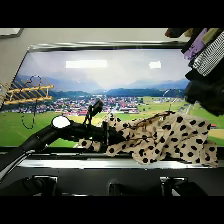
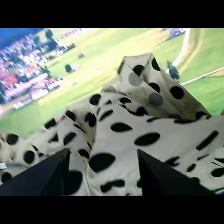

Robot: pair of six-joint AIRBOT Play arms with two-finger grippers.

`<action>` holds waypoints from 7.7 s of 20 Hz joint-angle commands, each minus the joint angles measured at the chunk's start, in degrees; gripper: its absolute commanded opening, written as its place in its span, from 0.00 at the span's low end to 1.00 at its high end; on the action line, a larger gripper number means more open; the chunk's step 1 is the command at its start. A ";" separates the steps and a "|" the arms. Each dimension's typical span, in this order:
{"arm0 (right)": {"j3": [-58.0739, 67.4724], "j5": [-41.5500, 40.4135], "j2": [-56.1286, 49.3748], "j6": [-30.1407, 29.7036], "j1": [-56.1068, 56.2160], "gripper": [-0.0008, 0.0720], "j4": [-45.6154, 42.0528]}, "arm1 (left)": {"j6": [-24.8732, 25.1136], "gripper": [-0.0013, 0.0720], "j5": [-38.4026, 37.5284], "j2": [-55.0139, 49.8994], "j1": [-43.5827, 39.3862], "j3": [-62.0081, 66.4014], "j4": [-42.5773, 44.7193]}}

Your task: Fold the clothes and pants, and hang the long-sleeved shirts on hangers.

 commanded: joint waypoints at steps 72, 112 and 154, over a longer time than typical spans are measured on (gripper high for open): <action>-11.47 1.79 -2.69 -90.92 -29.42 0.04 39.50 | -33.86 0.52 22.95 -19.76 -9.20 7.72 -7.48; -11.45 -0.94 3.67 -75.84 -10.38 0.04 19.21 | -48.30 0.04 0.50 -22.14 8.98 29.88 17.81; -16.46 -11.43 2.08 -85.35 -1.31 0.03 12.57 | -52.78 0.04 -2.60 -21.64 16.70 39.60 28.70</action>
